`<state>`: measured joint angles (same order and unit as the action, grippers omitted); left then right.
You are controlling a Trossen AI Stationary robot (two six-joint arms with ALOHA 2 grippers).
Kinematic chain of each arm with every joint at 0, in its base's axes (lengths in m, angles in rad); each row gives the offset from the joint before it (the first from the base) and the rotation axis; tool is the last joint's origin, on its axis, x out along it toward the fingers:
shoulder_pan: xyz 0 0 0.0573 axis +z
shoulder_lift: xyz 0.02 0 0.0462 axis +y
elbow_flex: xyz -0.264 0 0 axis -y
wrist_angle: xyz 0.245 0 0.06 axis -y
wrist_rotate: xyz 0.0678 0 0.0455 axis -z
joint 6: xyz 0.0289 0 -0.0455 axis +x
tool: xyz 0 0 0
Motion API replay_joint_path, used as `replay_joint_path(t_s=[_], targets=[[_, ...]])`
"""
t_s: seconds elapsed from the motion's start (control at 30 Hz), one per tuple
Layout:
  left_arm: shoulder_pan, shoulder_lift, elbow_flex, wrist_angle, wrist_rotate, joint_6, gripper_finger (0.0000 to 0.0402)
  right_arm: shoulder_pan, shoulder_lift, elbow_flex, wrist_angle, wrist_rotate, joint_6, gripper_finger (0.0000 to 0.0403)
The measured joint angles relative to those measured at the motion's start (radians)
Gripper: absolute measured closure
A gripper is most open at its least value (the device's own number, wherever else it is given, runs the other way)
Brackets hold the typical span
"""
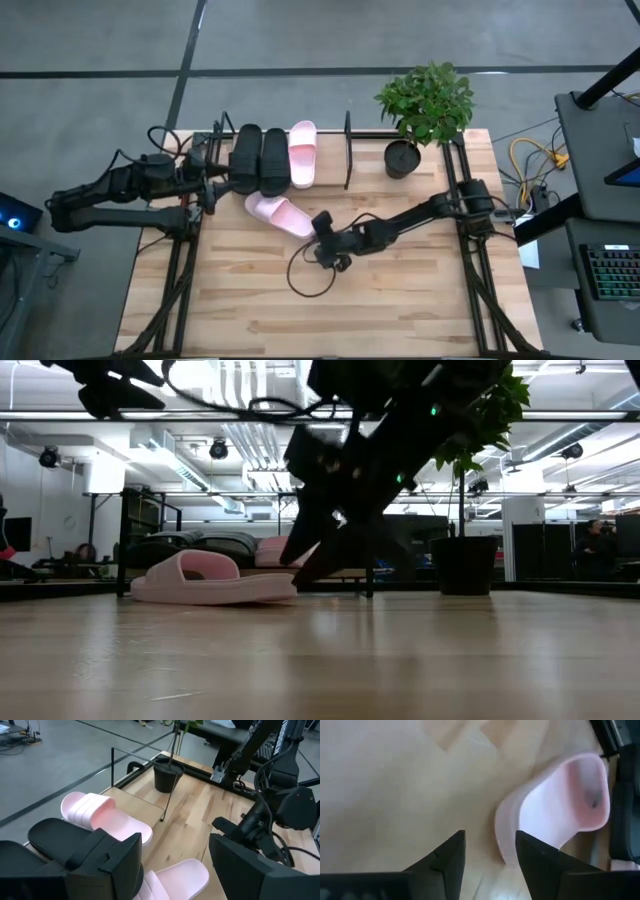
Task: Pick and place slides into the shelf
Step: Put the pink slipper on the shelf
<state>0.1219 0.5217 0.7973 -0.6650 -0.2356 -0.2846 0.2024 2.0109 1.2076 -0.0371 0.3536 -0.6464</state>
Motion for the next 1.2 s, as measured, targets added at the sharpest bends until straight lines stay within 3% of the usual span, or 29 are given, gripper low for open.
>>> replay_joint_path(t_s=[0.17,0.37,0.83,0.97,1.2], targets=[[-0.001,0.000,-0.004,0.002,0.000,-0.001,0.0185,-0.003,0.030,-0.001,0.059,0.103,-0.061,0.0241],[0.000,-0.002,-0.004,0.002,0.000,-0.001,0.0185,-0.026,0.045,-0.002,0.071,0.035,-0.068,0.0242],[0.000,0.003,-0.006,0.000,0.000,0.001,0.0185,-0.061,0.100,0.020,0.134,0.040,-0.087,0.0250],[0.000,0.007,-0.006,0.000,0.000,0.000,0.0185,-0.061,0.101,0.021,0.133,0.050,-0.088,0.0277],[0.000,0.008,-0.006,0.000,0.000,0.001,0.0185,-0.061,0.101,0.021,0.125,0.093,-0.093,0.0368]])
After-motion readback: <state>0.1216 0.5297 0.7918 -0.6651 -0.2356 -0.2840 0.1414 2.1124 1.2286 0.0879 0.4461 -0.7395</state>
